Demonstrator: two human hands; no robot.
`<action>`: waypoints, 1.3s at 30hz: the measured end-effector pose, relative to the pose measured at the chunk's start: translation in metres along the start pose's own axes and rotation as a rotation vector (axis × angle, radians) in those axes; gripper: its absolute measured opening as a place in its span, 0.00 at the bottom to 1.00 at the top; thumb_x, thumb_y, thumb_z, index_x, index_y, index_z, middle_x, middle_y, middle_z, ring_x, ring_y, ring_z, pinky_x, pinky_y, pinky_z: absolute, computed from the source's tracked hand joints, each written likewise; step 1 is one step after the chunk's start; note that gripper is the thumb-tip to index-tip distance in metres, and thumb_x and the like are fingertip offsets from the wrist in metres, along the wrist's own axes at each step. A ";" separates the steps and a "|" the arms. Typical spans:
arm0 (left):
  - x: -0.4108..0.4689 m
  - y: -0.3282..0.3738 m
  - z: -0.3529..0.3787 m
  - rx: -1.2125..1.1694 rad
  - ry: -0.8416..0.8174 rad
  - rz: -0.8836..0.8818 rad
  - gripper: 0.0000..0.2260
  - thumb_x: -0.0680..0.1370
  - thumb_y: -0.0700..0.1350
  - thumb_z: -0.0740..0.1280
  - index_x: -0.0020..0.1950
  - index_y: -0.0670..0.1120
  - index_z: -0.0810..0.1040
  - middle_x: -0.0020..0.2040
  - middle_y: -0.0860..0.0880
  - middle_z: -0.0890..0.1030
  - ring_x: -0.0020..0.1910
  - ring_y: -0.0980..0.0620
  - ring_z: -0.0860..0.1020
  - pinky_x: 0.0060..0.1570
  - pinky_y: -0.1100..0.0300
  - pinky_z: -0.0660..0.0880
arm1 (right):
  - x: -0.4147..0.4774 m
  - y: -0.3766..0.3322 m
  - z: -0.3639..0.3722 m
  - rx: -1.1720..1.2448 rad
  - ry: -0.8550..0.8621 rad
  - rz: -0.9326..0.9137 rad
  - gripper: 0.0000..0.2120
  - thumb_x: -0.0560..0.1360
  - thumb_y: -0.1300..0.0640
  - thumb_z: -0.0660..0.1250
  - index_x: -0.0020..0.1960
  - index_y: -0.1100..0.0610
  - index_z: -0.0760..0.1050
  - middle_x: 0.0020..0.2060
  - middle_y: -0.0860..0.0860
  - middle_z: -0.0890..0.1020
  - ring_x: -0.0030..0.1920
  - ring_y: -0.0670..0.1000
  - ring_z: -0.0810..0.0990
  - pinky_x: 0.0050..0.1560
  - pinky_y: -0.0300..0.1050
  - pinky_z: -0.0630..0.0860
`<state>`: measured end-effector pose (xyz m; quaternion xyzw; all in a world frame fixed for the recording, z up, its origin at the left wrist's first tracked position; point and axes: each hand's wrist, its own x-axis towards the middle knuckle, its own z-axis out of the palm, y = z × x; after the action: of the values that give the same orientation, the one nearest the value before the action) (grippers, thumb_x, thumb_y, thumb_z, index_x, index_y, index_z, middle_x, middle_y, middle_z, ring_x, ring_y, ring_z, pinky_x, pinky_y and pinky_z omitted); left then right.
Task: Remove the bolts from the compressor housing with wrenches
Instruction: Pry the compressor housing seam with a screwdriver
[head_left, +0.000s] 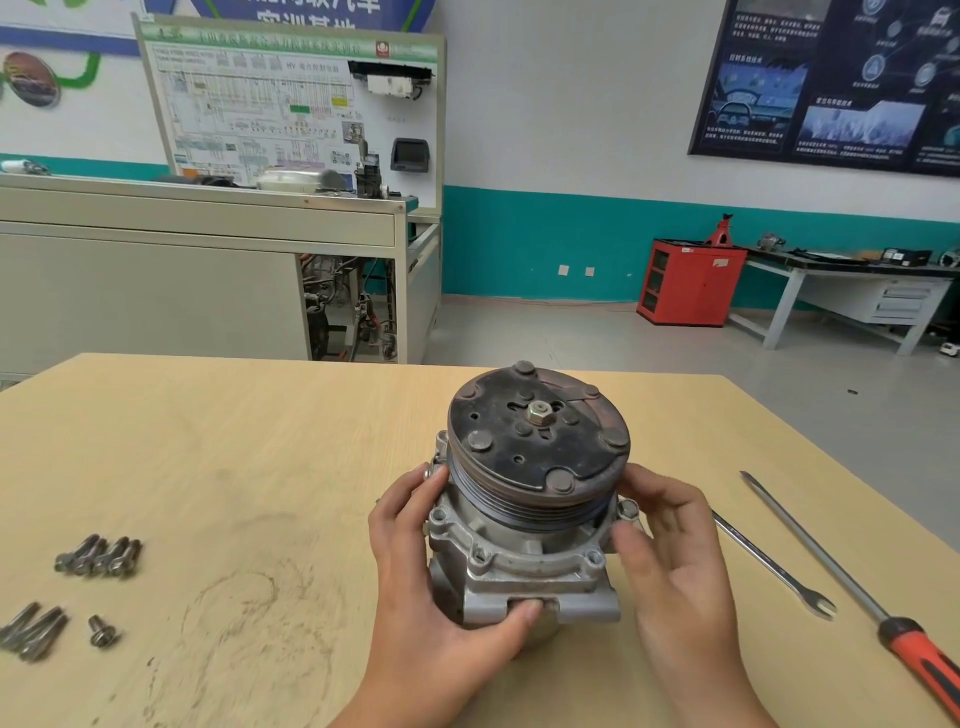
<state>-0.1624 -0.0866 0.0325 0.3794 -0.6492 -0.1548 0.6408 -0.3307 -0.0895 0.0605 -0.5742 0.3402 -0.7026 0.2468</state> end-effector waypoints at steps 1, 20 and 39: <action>0.000 0.000 0.000 -0.003 0.001 0.001 0.42 0.59 0.57 0.76 0.70 0.67 0.61 0.69 0.57 0.63 0.73 0.50 0.62 0.68 0.54 0.64 | 0.000 0.002 -0.001 -0.043 -0.007 -0.012 0.12 0.70 0.54 0.68 0.48 0.38 0.76 0.53 0.39 0.80 0.55 0.43 0.77 0.47 0.43 0.76; -0.001 -0.001 -0.002 -0.049 -0.014 -0.018 0.43 0.60 0.57 0.77 0.70 0.68 0.61 0.69 0.58 0.62 0.72 0.50 0.63 0.68 0.42 0.67 | 0.008 -0.027 -0.012 -0.164 0.026 0.036 0.14 0.64 0.56 0.75 0.44 0.41 0.78 0.43 0.43 0.82 0.40 0.41 0.76 0.36 0.34 0.70; -0.001 0.002 -0.004 -0.051 -0.031 -0.012 0.42 0.59 0.56 0.76 0.69 0.70 0.61 0.68 0.59 0.62 0.73 0.57 0.61 0.70 0.65 0.62 | 0.011 -0.037 -0.017 -0.352 -0.058 0.085 0.13 0.66 0.64 0.75 0.39 0.47 0.78 0.37 0.46 0.81 0.33 0.52 0.74 0.31 0.43 0.68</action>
<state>-0.1590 -0.0829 0.0336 0.3645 -0.6526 -0.1808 0.6392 -0.3481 -0.0701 0.0941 -0.6137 0.4745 -0.6043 0.1818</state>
